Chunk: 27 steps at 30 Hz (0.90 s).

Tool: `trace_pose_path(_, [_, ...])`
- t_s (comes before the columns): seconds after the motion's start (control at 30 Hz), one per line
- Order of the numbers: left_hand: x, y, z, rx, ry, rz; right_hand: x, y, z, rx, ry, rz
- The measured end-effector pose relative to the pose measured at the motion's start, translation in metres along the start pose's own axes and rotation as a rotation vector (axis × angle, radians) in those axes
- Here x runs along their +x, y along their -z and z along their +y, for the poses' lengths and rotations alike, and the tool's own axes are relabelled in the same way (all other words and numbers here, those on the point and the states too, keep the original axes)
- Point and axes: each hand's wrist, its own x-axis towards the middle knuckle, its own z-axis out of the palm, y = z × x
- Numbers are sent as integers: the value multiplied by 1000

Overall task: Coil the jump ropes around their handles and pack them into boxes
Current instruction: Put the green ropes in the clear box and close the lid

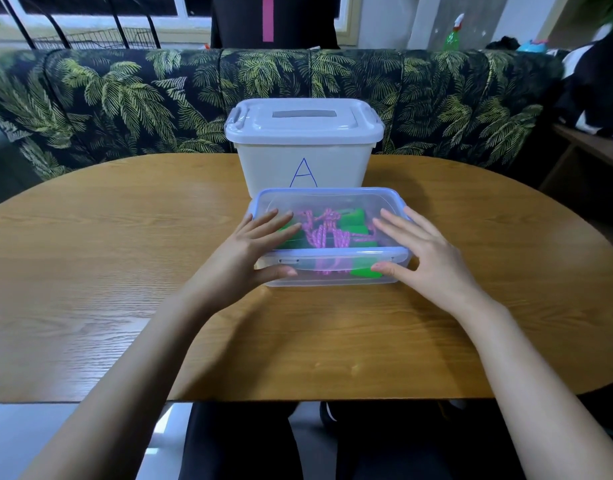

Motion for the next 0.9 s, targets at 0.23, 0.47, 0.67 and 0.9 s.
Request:
trace_pose_path(0.23, [-4,-10,0,5,-2,90,1,-11,6,37,31,97])
trace_pose_path(0.47, [-3,-12,2,21,1,132,3,-17,9,75,63,175])
trace_pose_path(0.67, [-1,-13,1,-16,10,162,5,-19,10,89,68,207])
trace_pose_path(0.9, [-1,-2,-2,-83,-1,15,3,-11,8,47,52,107])
